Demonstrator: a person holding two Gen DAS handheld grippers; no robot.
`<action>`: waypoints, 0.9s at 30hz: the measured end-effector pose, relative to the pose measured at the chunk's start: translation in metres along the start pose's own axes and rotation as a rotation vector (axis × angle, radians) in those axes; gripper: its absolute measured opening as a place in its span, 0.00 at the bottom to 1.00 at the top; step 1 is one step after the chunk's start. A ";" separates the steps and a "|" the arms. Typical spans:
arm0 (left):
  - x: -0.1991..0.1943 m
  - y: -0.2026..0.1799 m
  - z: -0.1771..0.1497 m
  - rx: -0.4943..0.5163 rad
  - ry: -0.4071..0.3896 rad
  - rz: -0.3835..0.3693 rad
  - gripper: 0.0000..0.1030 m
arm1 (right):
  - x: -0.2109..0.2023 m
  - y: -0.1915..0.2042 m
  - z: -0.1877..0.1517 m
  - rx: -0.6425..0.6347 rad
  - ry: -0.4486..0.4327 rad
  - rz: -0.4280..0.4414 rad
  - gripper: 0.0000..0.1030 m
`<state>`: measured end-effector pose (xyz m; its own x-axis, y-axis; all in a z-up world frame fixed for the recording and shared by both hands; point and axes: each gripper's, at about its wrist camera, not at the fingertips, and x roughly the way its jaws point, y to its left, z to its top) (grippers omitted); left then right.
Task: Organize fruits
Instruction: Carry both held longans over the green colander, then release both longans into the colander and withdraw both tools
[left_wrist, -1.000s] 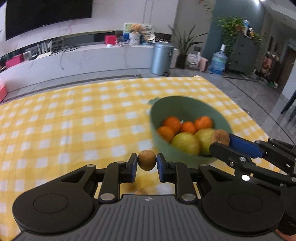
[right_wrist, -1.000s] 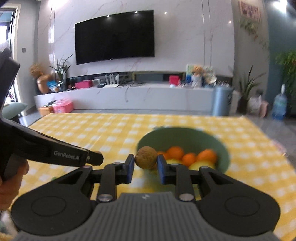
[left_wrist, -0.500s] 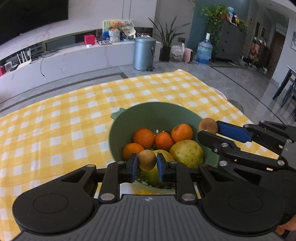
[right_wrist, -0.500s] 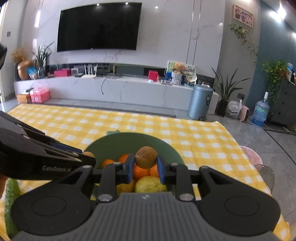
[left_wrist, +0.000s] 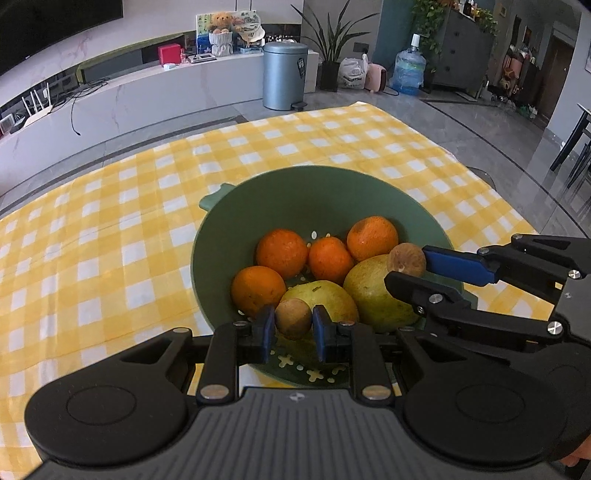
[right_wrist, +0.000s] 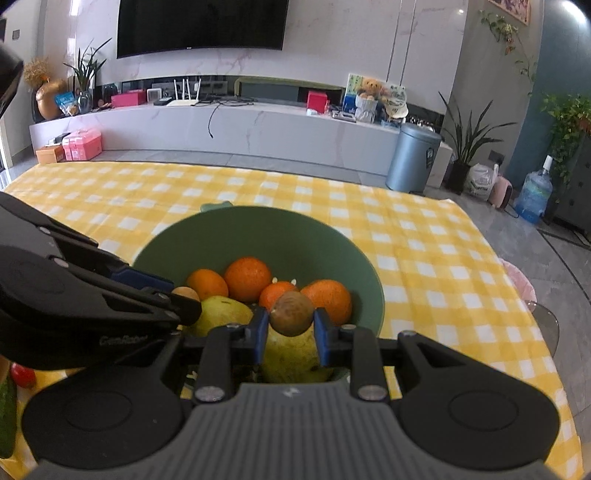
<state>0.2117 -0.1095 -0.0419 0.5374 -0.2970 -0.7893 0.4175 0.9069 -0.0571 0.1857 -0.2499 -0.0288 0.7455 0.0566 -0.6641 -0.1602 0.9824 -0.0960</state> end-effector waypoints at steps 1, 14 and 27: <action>0.001 0.000 0.000 0.006 0.002 0.005 0.23 | 0.001 -0.001 0.000 0.002 0.004 0.003 0.22; 0.006 0.000 -0.003 0.004 0.010 0.018 0.26 | 0.007 0.001 -0.005 0.008 0.030 0.012 0.23; -0.012 0.006 0.001 -0.019 -0.043 0.044 0.50 | -0.003 -0.005 -0.003 0.037 -0.027 0.011 0.30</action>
<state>0.2089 -0.1012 -0.0323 0.5858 -0.2688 -0.7645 0.3787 0.9249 -0.0350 0.1824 -0.2552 -0.0283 0.7609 0.0714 -0.6449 -0.1447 0.9876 -0.0614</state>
